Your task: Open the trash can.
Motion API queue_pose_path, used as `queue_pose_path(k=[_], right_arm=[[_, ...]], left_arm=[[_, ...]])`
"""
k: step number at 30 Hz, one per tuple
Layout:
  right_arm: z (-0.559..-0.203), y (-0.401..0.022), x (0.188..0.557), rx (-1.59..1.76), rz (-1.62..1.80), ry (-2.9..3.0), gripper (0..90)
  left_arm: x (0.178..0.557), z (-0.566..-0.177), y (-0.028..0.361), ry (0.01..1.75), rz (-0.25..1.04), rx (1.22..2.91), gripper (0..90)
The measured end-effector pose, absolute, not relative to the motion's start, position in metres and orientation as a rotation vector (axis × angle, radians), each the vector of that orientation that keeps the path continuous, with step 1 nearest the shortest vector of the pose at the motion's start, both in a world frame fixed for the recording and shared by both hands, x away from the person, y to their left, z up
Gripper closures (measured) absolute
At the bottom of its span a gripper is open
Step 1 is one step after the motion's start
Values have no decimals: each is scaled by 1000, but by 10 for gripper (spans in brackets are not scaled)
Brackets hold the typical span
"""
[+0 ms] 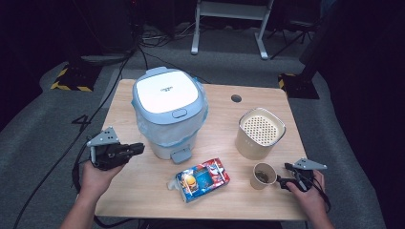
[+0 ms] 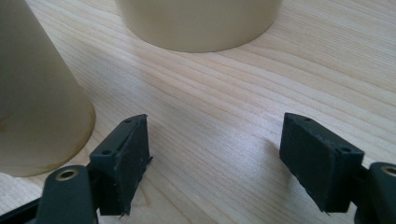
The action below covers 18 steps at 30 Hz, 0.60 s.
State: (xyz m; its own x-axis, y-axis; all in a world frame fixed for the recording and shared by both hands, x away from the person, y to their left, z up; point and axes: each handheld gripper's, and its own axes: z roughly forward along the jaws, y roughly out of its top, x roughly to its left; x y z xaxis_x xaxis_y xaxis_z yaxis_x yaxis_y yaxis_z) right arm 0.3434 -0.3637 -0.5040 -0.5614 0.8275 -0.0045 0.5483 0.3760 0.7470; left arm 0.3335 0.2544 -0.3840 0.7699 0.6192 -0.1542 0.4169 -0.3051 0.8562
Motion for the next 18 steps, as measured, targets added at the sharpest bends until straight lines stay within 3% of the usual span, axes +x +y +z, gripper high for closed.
queue_pose_path(k=[3, 18], right_arm=[[-504, -364, 343, 1196, 1012, 2263, 244], [-504, -364, 343, 1196, 1012, 2263, 244]], left_arm=[[336, -375, 254, 746, 227, 1923, 895], [345, -331, 246, 531, 164, 1796, 900]])
